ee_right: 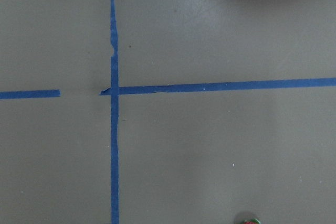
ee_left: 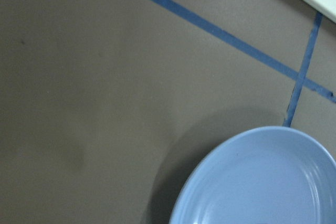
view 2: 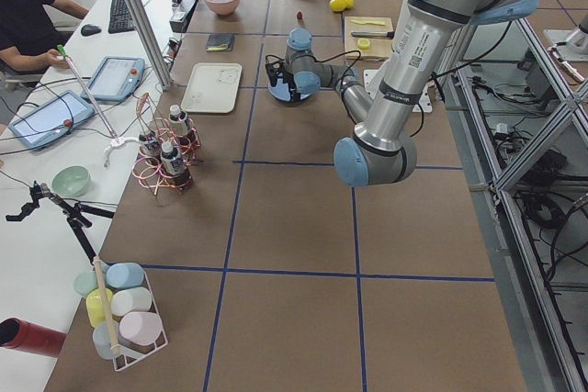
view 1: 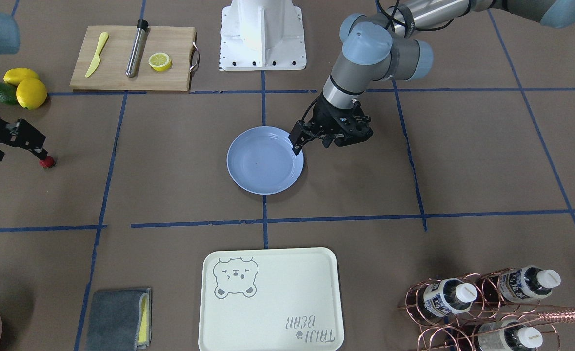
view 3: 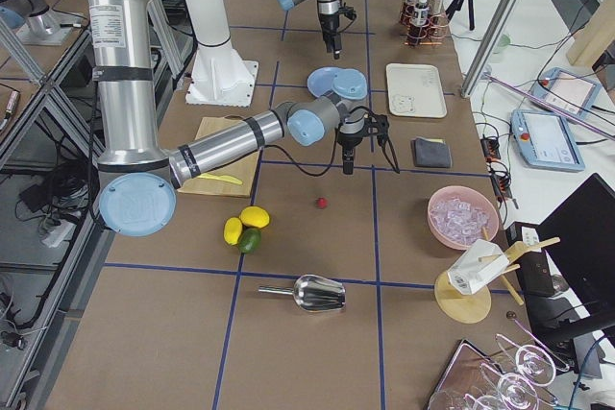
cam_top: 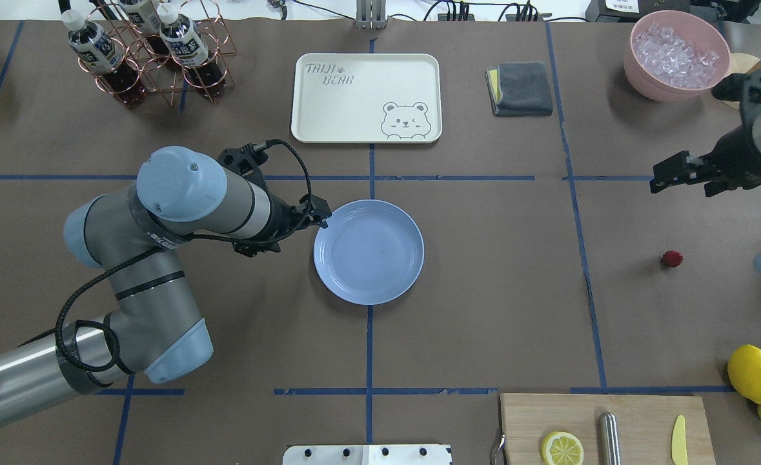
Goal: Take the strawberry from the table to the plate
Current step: 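Release the plate with the left gripper while the right gripper reaches for the strawberry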
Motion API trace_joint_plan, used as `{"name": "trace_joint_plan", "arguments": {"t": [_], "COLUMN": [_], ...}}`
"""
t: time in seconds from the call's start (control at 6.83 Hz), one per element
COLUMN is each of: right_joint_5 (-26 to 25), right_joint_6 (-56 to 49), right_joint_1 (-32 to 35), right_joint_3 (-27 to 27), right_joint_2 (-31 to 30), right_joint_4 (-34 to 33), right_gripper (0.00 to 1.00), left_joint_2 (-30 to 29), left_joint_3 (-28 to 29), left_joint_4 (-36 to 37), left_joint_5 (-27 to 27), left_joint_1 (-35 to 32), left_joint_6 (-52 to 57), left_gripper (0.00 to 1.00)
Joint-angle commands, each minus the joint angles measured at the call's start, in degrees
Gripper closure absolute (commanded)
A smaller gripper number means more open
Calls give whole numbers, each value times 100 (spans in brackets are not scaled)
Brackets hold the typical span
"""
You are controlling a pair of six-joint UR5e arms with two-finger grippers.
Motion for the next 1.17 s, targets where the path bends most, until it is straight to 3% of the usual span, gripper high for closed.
{"name": "trace_joint_plan", "arguments": {"t": [0.0, 0.29, 0.73, 1.02], "right_joint_5": [-451, -452, -645, -645], "right_joint_6": [154, 144, 153, 153], "right_joint_1": [-417, -426, -760, -830], "right_joint_3": [-54, -675, -994, -1074], "right_joint_2": [-628, -958, -713, -729], "right_joint_4": [687, 1874, 1888, 1887], "right_gripper": [0, 0, 2, 11], "left_joint_2": [13, 22, 240, 329], "left_joint_3": [-424, -444, -619, -654], "left_joint_4": [833, 845, 845, 854], "left_joint_5": [-13, -13, -13, -13], "left_joint_1": [-401, -438, -490, -639], "left_joint_6": [731, 779, 787, 1103], "left_gripper": [0, 0, 0, 0]}}
